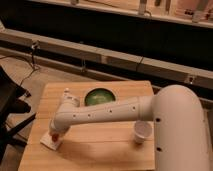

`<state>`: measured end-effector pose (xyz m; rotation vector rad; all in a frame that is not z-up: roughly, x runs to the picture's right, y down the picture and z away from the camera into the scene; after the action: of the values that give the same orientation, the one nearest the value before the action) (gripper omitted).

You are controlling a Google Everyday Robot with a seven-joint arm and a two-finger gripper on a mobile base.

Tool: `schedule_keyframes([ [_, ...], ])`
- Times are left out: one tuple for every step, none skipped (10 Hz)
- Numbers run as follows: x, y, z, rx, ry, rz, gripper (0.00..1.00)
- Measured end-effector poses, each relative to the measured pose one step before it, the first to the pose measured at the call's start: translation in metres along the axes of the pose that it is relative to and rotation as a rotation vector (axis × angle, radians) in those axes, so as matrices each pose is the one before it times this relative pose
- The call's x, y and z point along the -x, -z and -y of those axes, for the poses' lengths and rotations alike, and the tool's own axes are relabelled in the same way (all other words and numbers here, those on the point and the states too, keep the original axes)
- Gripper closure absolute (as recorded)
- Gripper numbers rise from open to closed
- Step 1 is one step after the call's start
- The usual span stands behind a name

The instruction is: Place the pepper on the white sponge

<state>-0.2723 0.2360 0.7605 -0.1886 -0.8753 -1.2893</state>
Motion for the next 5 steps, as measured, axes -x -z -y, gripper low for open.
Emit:
schedule_keyframes([
  [0.00375,-0.00799,0.00384,0.00465,0.01878,0.02427,0.90],
  [0.00233,-0.00494,0.00114,0.00394,0.01134,0.01620,0.90],
  [0.00472,-0.00600,0.00338,0.00517,0.01609,0.01632,0.90],
  [0.00320,-0.00391,0.00216,0.00314,0.00859,0.01064,0.90],
  [0.00167,-0.00291,-0.00089,0.00579,0.00210,0.01035,0.90],
])
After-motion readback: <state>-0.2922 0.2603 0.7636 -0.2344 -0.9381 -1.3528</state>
